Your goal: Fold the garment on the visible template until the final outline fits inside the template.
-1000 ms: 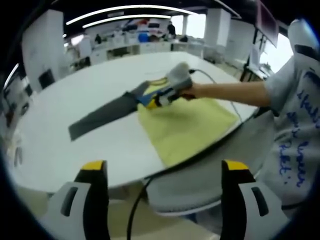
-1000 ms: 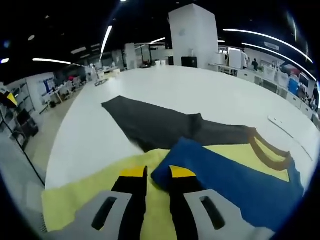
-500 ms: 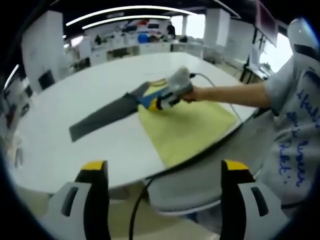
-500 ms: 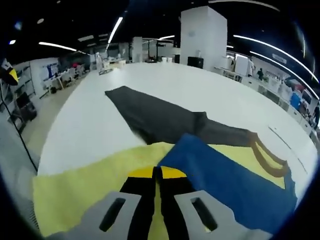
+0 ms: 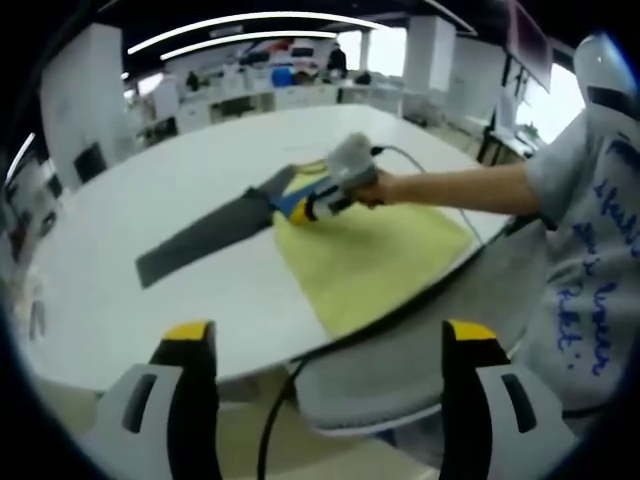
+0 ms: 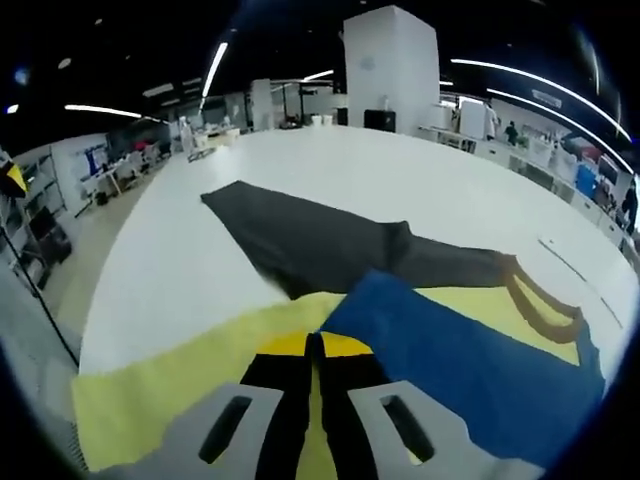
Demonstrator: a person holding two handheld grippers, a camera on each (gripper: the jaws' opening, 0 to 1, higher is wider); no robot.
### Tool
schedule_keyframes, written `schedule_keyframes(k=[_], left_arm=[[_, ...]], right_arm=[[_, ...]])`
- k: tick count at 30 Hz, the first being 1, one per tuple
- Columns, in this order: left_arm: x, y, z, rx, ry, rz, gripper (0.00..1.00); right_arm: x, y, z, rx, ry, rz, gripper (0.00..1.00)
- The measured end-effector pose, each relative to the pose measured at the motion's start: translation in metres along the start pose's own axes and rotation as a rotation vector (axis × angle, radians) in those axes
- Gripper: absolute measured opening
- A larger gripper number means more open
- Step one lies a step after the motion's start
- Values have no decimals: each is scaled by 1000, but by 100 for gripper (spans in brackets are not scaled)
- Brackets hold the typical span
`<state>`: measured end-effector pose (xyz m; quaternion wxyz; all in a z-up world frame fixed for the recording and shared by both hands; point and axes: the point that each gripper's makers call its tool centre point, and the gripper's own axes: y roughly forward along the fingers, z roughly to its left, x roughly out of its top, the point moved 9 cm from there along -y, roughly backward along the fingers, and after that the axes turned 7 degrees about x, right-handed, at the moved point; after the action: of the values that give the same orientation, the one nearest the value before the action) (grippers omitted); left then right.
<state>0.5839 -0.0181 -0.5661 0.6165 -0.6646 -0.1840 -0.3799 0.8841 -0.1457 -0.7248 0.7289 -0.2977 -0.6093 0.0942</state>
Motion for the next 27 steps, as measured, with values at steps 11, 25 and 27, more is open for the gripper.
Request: schedule_keyframes(k=[11,25,27], left_arm=[[-2,0,-2,3,-4,7,89],[8,-4,-8,1,31,-16,89],[8,-4,-9,0,34,-17,89]], right_arm=[[2,-8,9,38,29,-39,13],[17,-41,7,-2,99,-119,52],[19,-48,8,-11,98,-127,56]])
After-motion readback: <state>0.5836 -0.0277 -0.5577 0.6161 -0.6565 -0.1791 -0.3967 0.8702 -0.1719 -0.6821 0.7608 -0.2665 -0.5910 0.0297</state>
